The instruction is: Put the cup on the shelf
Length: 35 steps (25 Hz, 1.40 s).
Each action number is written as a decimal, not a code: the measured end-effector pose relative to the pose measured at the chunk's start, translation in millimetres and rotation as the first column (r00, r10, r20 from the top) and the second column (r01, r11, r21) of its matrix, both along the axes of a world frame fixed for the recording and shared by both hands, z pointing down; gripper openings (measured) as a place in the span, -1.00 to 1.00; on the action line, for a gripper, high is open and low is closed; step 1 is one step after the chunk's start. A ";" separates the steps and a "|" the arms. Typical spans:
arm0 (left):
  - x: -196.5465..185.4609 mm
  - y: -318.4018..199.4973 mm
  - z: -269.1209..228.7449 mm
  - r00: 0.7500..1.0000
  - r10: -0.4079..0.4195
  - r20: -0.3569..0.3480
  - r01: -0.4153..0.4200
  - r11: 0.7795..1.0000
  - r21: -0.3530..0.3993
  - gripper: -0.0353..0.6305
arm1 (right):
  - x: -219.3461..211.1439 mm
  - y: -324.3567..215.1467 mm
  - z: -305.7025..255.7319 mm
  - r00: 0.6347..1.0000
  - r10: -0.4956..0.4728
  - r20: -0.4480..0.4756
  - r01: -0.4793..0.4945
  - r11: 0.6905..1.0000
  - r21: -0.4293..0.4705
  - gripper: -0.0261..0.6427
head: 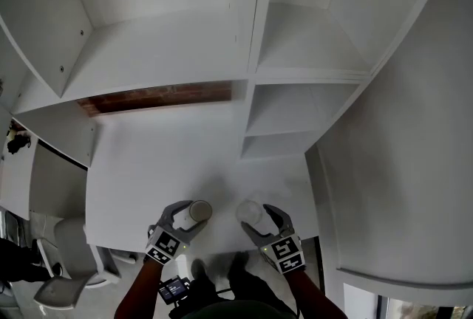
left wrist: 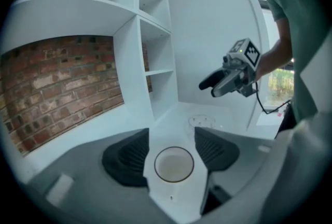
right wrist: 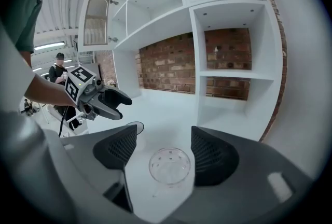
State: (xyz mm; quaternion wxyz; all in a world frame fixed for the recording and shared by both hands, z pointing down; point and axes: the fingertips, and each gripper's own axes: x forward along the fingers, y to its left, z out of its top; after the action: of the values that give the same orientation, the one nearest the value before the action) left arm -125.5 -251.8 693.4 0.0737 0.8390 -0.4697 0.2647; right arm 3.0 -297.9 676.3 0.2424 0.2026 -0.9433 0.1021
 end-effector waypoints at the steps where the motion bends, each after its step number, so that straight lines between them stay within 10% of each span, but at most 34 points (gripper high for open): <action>1: 0.7 -1.1 8.6 1.000 0.006 0.006 -0.006 1.000 -0.007 -0.02 | -1.5 -1.2 7.7 1.000 -0.001 -0.004 0.001 1.000 -0.005 0.11; 13: 5.9 -10.9 85.4 0.997 0.052 0.065 -0.047 0.996 -0.075 0.59 | -13.0 -5.2 83.6 0.993 -0.048 -0.107 0.046 0.999 -0.024 0.57; 35: 9.6 -33.9 130.1 0.999 0.038 0.018 -0.037 0.999 -0.027 0.38 | -15.3 -14.2 156.2 0.978 -0.058 -0.201 0.060 0.998 0.004 0.46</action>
State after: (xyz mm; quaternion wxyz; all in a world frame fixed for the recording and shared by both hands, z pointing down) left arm -115.9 -285.7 823.4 0.0756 0.8442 -0.4509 0.2799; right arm -12.3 -312.1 832.5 0.3382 0.1849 -0.9202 0.0689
